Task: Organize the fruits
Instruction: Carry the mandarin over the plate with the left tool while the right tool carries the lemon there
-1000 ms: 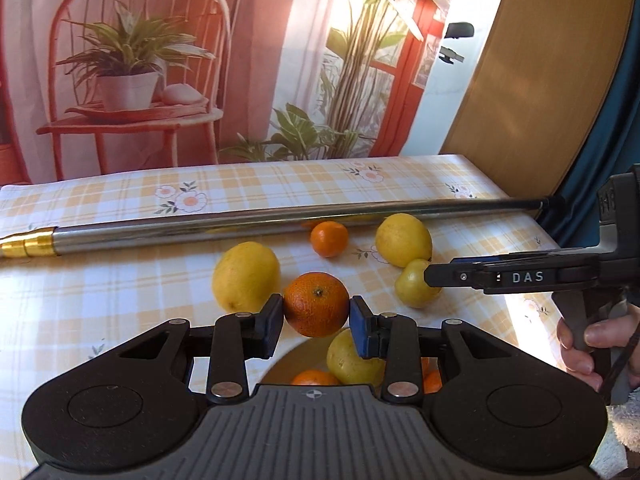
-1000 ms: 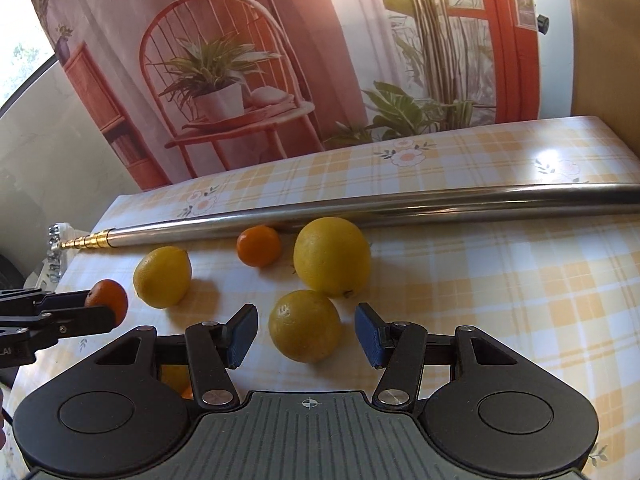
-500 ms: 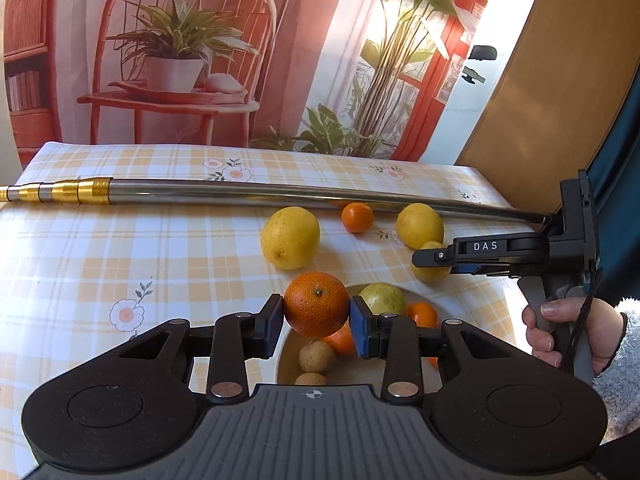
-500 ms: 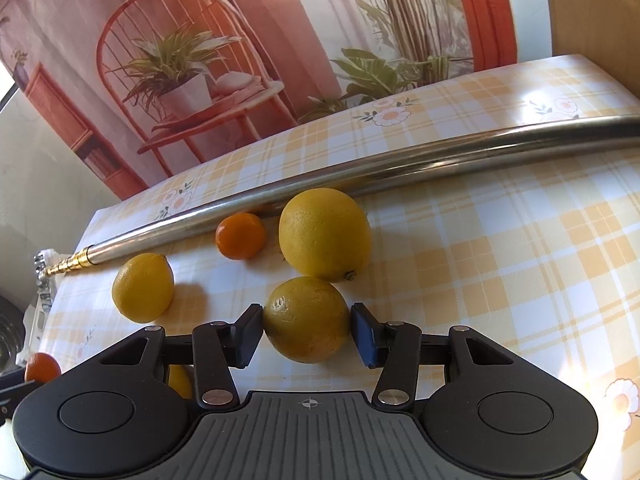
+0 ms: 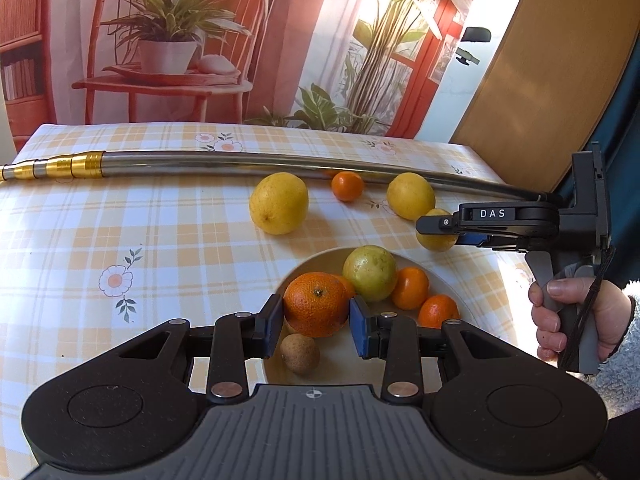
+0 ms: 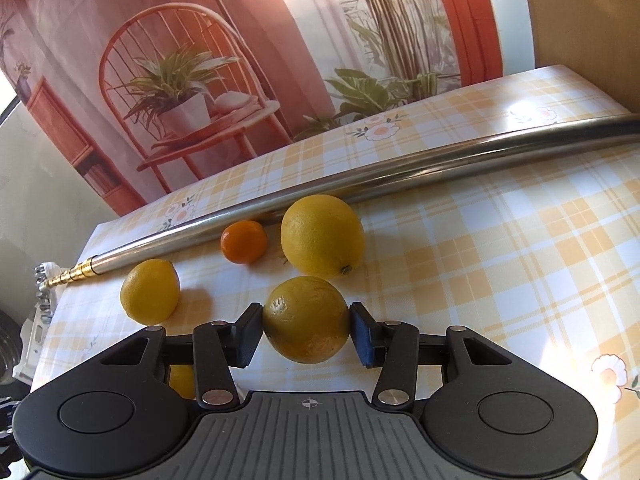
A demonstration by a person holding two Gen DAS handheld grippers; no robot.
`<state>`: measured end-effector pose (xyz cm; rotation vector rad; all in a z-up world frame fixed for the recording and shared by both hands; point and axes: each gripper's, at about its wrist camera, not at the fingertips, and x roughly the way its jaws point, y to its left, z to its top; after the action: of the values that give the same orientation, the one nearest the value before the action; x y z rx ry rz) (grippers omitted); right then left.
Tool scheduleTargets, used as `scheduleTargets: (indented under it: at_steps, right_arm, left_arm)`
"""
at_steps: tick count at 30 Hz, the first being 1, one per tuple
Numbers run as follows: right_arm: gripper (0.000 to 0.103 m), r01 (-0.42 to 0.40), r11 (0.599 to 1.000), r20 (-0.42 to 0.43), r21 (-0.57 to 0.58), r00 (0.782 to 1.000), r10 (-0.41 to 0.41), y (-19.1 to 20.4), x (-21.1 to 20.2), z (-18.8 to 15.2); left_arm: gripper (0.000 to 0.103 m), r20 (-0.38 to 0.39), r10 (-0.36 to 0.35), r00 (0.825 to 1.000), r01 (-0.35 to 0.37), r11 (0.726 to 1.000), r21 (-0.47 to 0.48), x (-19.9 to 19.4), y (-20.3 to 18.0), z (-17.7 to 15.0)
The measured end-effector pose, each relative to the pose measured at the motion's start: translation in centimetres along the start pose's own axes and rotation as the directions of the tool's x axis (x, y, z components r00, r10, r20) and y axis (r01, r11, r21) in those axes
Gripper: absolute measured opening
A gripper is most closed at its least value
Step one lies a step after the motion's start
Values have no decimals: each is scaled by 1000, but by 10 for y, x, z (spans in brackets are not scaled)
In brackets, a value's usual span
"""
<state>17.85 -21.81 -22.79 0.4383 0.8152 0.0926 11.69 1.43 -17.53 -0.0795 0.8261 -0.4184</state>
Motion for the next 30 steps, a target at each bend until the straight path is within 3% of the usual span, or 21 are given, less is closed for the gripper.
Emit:
scheduleTargets:
  at_steps: [11, 18, 30]
  right_arm:
    - [43, 7, 1000, 35, -22, 999, -7, 0, -35, -22]
    - [43, 53, 988, 76, -145, 996, -43, 19, -57, -29]
    - [43, 72, 955, 163, -286, 986, -25, 32, -89, -45]
  left_arm:
    - [38, -27, 11, 1000, -9, 998, 59, -1, -15, -15]
    - [38, -36, 31, 999, -28, 997, 71, -8, -19, -25]
    - [38, -30, 94, 995, -92, 994, 61, -15, -20, -35]
